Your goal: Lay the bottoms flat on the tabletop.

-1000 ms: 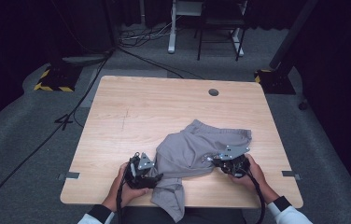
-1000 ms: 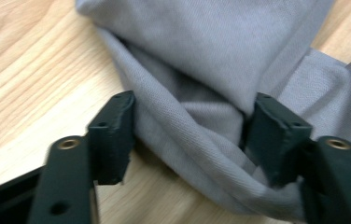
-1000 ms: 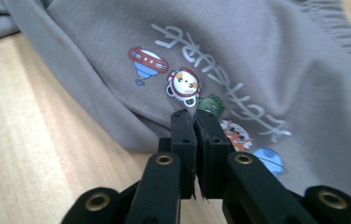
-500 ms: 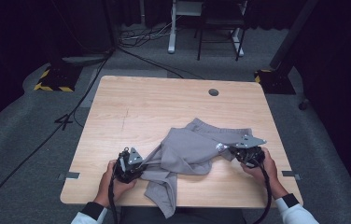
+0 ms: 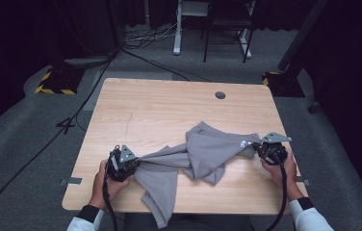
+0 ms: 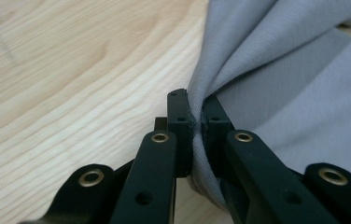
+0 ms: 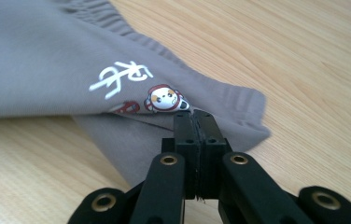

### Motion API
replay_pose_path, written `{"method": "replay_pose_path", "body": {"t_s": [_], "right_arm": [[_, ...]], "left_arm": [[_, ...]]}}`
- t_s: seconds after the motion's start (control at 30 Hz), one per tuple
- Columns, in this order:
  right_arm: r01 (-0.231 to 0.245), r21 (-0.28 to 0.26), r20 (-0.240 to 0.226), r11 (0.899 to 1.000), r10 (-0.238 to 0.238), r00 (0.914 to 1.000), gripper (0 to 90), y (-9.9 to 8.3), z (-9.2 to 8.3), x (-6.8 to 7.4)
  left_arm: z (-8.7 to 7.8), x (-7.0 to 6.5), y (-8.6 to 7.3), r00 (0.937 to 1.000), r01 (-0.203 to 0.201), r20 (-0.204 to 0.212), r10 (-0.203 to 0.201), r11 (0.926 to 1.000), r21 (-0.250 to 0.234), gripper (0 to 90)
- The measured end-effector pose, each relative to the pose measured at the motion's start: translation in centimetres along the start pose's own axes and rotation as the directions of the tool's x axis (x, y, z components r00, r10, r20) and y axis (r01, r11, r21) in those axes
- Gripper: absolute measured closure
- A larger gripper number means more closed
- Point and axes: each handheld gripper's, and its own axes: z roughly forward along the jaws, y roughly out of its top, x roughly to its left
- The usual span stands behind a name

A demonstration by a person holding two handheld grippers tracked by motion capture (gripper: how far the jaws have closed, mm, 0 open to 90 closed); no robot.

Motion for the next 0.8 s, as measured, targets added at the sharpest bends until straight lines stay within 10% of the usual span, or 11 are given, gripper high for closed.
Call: {"method": "replay_pose_path", "body": {"t_s": [0.2,0.27,0.4,0.47,0.5,0.53,0.6,0.63,0.73,0.8], "right_arm": [[0.003,0.032,0.013,0.999,-0.003,0.9999,77.7,-0.4,0.8,-0.2],[-0.045,-0.003,-0.041,0.999,0.045,0.9981,64.5,-0.4,0.1,-0.1],[0.046,-0.091,-0.188,0.995,-0.063,0.9801,61.3,0.1,-2.3,3.0],[0.147,-0.12,-0.256,0.982,-0.174,0.9508,59.1,0.3,-3.2,5.6],[0.147,-0.12,-0.256,0.982,-0.174,0.9508,59.1,0.3,-3.2,5.6],[0.218,-0.14,-0.362,0.966,-0.255,0.8966,58.0,0.2,-3.7,8.4],[0.295,-0.132,-0.418,0.946,-0.323,0.8491,55.0,0.0,-3.5,11.1],[0.295,-0.132,-0.418,0.946,-0.323,0.8491,55.0,0.0,-3.5,11.1],[0.368,-0.116,-0.451,0.923,-0.379,0.8083,52.1,-0.1,-2.2,14.0],[0.358,-0.111,-0.451,0.927,-0.368,0.8131,51.6,-0.1,-1.9,14.0]], "left_arm": [[0.3,-0.2,-0.4,0.9996,-0.02,0.018,0.019,0.9992,0.034,77.4],[0.0,-0.7,-0.3,0.9993,-0.025,0.028,0.024,0.9996,0.01,71.3],[-0.3,-1.2,0.5,0.9998,-0.018,0.004,0.018,0.9988,-0.047,51.7],[-0.3,-1.3,1.4,0.9999,-0.013,-0.004,0.012,0.9966,-0.082,43.7],[-0.3,-1.3,1.4,0.9999,-0.013,-0.004,0.012,0.9966,-0.082,42.1],[-0.3,-1.3,1.9,0.9999,-0.004,0.014,0.005,0.9951,-0.099,39.9],[0.9,-1.2,4.3,0.9998,-0.015,0.009,0.017,0.9931,-0.116,36.9],[0.9,-1.2,4.3,0.9998,-0.015,0.009,0.017,0.9931,-0.116,35.9],[3.8,-0.7,7.6,0.9983,-0.009,0.056,0.016,0.9932,-0.116,34.5],[5.7,-0.4,9.4,0.9963,0.013,0.085,-0.002,0.9927,-0.12,34.5]]}}
